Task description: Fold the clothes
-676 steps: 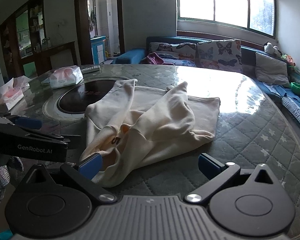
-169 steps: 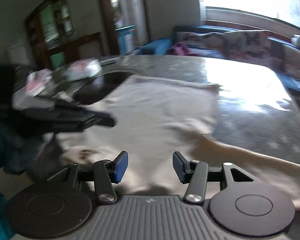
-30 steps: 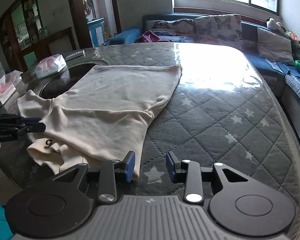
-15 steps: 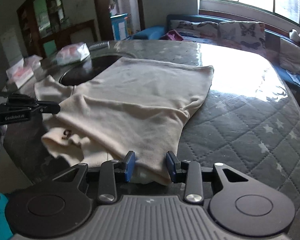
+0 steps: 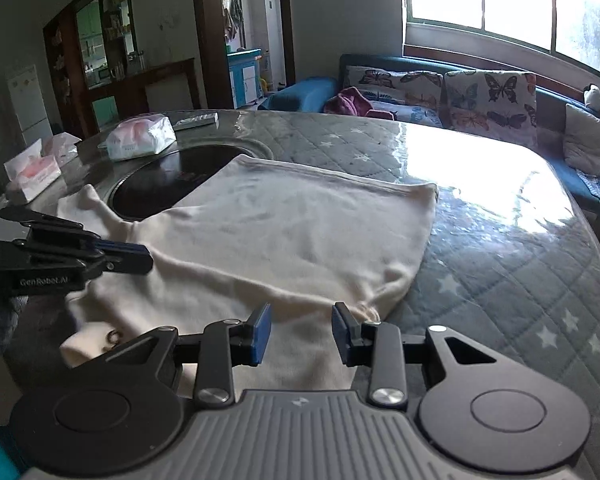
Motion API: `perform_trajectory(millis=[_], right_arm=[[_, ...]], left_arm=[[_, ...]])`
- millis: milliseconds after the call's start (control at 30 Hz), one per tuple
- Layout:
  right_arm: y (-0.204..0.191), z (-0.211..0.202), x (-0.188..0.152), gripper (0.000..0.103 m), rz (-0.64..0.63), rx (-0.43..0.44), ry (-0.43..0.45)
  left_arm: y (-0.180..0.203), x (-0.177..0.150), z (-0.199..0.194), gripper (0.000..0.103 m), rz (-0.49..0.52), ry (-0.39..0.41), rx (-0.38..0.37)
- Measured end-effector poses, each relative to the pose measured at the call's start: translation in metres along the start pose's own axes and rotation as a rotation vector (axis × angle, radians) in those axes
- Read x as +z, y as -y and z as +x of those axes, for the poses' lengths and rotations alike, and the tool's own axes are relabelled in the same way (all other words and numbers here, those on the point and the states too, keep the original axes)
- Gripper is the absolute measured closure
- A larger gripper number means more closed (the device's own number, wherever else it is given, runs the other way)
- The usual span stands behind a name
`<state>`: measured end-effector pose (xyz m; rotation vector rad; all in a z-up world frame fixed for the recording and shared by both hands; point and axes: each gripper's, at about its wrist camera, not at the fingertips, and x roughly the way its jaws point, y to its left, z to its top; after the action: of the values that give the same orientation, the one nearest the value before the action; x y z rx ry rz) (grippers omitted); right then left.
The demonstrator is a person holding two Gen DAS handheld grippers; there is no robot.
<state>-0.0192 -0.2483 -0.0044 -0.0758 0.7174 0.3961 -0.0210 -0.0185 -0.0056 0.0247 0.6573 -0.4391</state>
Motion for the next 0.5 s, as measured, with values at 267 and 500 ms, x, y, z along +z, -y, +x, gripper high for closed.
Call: perform_trajectory(millis=[267,500], right_arm=[[0.011,0.018,-0.003,0.074,0.039,0.0,-0.03],[0.0,0.021,-0.001,0.074,-0.008,-0.002,-0.045]], left_arm=[[-0.013,-0.004,0.008,0.097,-0.041,-0.019,0.012],[-0.018,-0.009,0.002,0.097,-0.064,-0.008,0.014]])
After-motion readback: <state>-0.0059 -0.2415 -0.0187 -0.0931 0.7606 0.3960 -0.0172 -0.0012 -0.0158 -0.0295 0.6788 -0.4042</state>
